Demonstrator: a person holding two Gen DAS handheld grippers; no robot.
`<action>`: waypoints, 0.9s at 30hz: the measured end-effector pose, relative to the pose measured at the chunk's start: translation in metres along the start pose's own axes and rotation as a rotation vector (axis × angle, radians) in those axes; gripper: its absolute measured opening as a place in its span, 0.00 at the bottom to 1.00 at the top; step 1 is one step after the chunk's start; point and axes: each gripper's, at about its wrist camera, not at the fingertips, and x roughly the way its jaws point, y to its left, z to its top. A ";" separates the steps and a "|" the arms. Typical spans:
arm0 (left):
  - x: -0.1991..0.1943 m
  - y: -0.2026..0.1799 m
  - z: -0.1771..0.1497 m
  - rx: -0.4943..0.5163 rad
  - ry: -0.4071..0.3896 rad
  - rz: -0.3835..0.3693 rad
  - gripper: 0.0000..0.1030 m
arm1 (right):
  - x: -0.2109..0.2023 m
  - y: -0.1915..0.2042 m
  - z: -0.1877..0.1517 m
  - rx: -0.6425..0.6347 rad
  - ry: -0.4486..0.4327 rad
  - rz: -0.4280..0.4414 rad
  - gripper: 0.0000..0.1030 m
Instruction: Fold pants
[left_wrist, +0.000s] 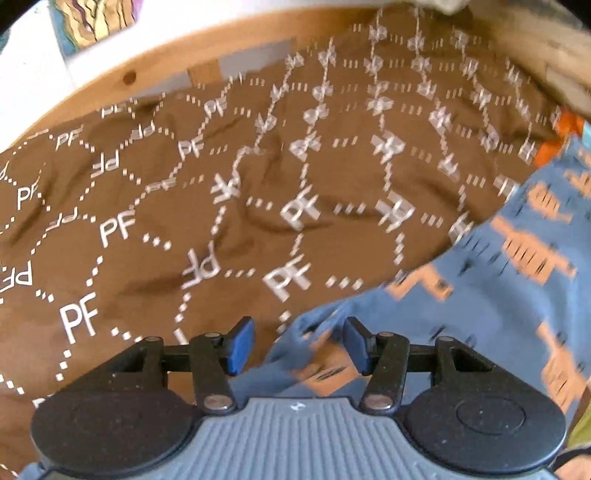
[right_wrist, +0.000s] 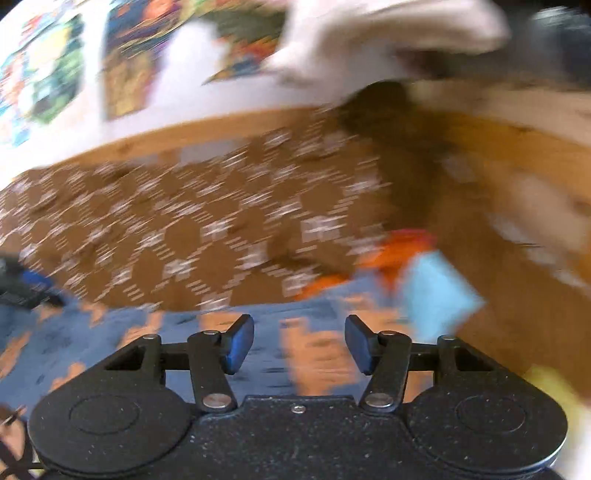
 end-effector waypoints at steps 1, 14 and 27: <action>0.003 0.002 -0.001 0.001 0.014 0.002 0.34 | 0.011 0.004 0.000 -0.020 0.024 0.026 0.49; 0.015 0.014 0.004 -0.089 0.016 0.043 0.13 | 0.059 -0.027 0.006 -0.054 0.073 -0.065 0.11; -0.033 0.024 -0.056 -0.103 -0.029 0.362 0.61 | 0.005 0.034 -0.037 -0.223 0.091 -0.017 0.59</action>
